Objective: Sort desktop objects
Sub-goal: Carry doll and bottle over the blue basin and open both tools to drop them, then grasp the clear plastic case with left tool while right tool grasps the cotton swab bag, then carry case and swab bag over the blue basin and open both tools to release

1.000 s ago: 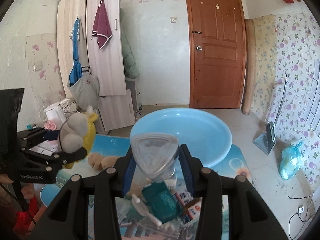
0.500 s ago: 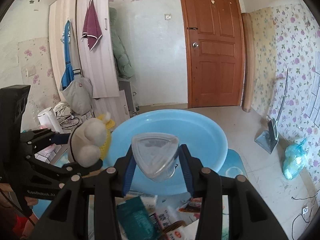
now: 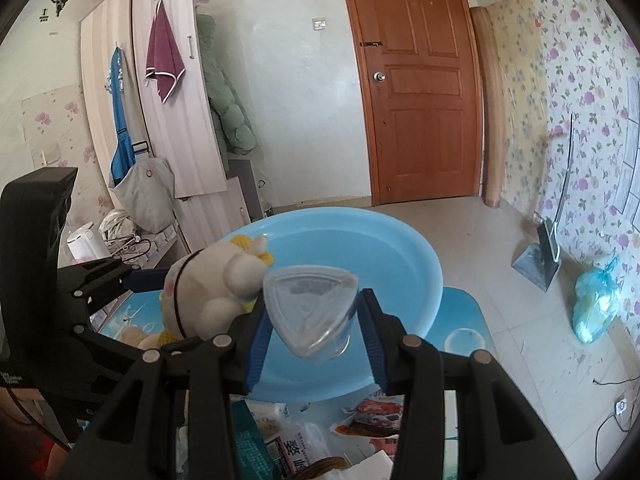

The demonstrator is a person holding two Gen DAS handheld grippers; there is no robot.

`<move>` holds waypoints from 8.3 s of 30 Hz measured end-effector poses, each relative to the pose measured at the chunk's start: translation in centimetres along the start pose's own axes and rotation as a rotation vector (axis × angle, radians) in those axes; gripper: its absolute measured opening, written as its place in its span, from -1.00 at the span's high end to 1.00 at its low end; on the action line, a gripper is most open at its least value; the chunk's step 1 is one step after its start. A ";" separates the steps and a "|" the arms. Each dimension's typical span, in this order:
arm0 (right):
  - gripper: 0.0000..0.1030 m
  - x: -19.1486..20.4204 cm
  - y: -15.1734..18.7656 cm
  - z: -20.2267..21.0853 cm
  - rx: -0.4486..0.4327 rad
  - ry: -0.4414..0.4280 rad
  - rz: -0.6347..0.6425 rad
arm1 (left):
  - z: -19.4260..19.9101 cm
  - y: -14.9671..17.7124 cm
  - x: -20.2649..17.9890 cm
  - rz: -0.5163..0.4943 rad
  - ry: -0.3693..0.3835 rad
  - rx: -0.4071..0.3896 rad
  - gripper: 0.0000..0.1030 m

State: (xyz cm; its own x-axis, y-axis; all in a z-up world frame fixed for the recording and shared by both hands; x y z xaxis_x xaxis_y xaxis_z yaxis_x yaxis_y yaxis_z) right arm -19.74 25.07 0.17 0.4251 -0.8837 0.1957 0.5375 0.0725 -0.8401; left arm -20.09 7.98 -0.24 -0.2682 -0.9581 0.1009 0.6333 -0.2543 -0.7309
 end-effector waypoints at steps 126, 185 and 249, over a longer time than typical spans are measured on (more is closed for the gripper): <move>0.39 2.4 14.2 8.5 0.247 0.174 0.037 | 7.0 19.5 1.7 0.169 -0.038 0.167 -0.20; 0.44 6.4 11.3 8.7 0.111 0.038 0.071 | 9.6 15.4 2.0 0.148 -0.039 0.069 -0.20; 0.22 1.5 1.0 -2.0 0.036 0.036 0.020 | -0.4 -1.0 2.4 0.040 -0.036 -0.033 -0.37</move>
State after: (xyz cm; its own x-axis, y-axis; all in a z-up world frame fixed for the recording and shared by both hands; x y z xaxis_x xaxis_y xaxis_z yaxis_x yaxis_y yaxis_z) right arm -20.06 22.92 -1.38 0.4095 -0.8981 0.1605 0.5555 0.1059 -0.8248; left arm -21.70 6.00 0.46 -0.2170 -0.9716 0.0948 0.6187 -0.2120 -0.7565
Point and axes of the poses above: each gripper's, at about its wrist camera, not at the fingertips, and z roughly against the way its jaws point, x to its left, y to its underside, the point moved 1 cm from there along -z, roughly the way its jaws point, and after that the axes turned 3 degrees about -z, right-handed, at the moved point
